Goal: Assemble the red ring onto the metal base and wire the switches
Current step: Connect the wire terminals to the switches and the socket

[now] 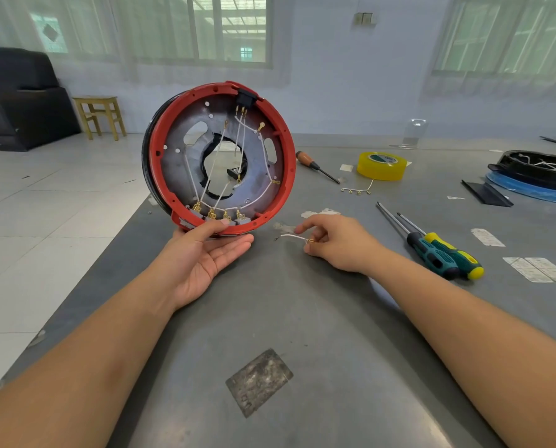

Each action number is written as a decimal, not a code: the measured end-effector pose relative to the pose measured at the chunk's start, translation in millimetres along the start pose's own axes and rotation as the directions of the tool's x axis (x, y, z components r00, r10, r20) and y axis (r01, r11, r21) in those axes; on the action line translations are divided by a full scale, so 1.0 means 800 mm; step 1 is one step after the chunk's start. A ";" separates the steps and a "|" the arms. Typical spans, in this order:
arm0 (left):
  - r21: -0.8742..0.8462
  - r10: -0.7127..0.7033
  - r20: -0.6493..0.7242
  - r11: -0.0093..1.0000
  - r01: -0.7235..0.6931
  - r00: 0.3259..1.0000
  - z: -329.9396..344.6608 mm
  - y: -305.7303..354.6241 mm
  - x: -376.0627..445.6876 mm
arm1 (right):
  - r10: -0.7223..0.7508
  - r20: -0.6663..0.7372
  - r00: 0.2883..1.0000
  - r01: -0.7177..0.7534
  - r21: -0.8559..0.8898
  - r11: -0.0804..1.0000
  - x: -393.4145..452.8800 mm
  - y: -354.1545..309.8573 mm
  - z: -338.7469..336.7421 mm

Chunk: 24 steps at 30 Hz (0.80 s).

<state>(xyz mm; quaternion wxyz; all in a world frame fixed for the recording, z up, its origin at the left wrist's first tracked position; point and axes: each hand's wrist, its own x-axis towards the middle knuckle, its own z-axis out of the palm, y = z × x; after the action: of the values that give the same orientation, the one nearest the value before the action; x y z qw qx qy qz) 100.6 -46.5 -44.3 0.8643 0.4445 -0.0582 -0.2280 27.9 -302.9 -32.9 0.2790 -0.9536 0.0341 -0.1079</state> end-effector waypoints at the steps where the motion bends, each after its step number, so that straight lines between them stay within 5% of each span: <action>1: -0.004 0.002 -0.003 1.000 -0.002 1.000 0.000 0.000 0.000 | -0.027 0.018 0.999 0.026 0.026 0.999 0.000 0.002 -0.003; 5: -0.022 0.006 -0.016 1.000 -0.007 1.000 -0.001 0.000 0.001 | 0.005 0.094 0.996 -0.043 0.407 0.913 -0.005 0.007 -0.014; 9: -0.019 0.012 -0.022 1.000 -0.013 1.000 -0.001 -0.001 0.001 | 0.009 0.192 0.981 -0.158 0.776 0.610 -0.009 0.000 -0.010; 17: 0.042 0.017 -0.025 0.999 -0.016 1.000 0.005 -0.001 -0.003 | -0.018 0.234 0.972 -0.212 0.907 0.364 -0.010 -0.023 0.008; 24: 0.119 0.002 0.000 0.993 -0.002 1.000 0.013 -0.002 -0.009 | -0.073 0.255 0.964 -0.204 0.887 0.414 -0.013 -0.038 0.009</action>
<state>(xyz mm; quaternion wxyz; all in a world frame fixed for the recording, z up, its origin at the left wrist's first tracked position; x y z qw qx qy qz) 90.8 -52.1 -38.4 0.8366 0.4952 -0.0720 -0.2232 19.6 -272.2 -24.7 0.7553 -0.6543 -0.0284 0.0252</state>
